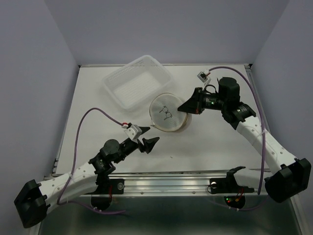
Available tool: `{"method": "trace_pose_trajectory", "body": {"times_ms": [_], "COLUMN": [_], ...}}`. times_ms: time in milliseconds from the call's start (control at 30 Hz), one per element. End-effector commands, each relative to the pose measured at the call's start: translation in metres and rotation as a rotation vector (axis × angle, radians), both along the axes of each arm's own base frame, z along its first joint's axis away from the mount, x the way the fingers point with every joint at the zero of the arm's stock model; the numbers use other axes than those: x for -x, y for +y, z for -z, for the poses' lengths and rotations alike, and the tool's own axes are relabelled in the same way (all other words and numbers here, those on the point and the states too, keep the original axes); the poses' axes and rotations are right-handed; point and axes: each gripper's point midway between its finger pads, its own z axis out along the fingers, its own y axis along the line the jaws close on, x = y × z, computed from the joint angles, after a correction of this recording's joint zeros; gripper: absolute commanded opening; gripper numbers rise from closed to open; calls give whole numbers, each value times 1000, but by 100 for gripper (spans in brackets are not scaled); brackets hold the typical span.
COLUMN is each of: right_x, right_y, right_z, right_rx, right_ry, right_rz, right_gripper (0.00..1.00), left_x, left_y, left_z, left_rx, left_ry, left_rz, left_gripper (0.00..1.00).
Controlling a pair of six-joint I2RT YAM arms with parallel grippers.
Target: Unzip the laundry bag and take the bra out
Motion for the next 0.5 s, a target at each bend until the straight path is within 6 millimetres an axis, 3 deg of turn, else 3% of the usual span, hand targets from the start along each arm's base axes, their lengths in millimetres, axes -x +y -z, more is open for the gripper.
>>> {"method": "trace_pose_trajectory", "body": {"times_ms": [0, 467], "right_x": [10, 21], "right_y": [0, -1], "right_z": [-41, -40], "right_rx": [-66, -72], "right_ry": [-128, -143], "right_rz": [-45, -80], "right_gripper": [1, 1], "left_x": [-10, -8], "left_y": [3, 11], "left_z": [-29, -48], "left_rx": [6, -11], "left_ry": [-145, -270], "left_rz": [-58, -72], "left_gripper": [74, 68]}}
